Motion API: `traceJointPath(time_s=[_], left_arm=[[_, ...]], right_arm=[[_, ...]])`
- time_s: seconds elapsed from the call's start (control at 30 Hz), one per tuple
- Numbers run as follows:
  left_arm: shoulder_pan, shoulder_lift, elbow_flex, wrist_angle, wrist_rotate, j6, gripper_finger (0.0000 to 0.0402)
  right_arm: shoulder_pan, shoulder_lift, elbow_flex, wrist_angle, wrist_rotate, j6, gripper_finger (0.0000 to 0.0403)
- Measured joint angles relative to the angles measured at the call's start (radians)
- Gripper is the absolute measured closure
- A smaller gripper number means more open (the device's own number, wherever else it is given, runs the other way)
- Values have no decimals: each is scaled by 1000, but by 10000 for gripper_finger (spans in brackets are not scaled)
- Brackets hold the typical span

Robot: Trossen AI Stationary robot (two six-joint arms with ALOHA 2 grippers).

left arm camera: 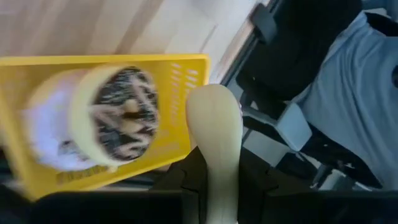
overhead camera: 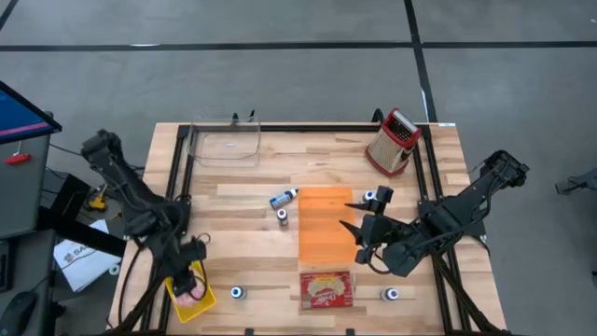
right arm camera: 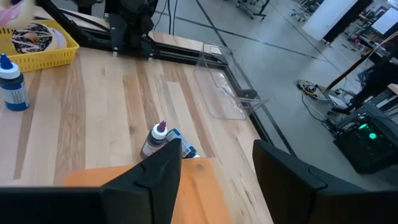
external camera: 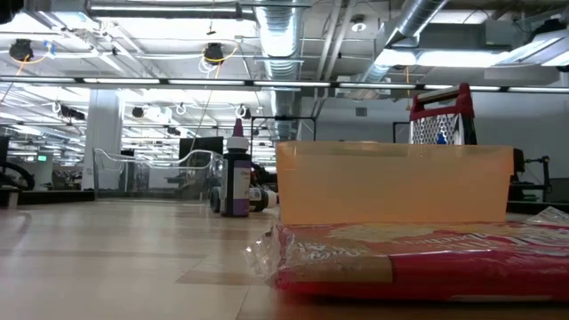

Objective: Pick & Place Food Item
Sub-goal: Put the pink donut into the yellow basket

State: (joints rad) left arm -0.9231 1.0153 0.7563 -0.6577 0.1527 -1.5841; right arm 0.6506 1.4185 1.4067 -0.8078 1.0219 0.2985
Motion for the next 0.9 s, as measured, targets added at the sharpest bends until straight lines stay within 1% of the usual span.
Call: traceJointPath(time_s=[0.1,0.33,0.43,0.53,0.9], left_arm=[[-44,57,0,46,-24,-22,360],[-95,156,0,45,-75,-18,367],[-100,167,0,46,-123,-13,368],[-100,170,0,54,-148,-1,368],[-124,182,0,53,-188,11,368]], right_arm=[[0,0,0,0,0,9,212],[0,0,0,4,0,9,213],[0,0,0,4,0,9,213],[0,0,0,6,0,9,214],[0,0,0,8,0,9,214]])
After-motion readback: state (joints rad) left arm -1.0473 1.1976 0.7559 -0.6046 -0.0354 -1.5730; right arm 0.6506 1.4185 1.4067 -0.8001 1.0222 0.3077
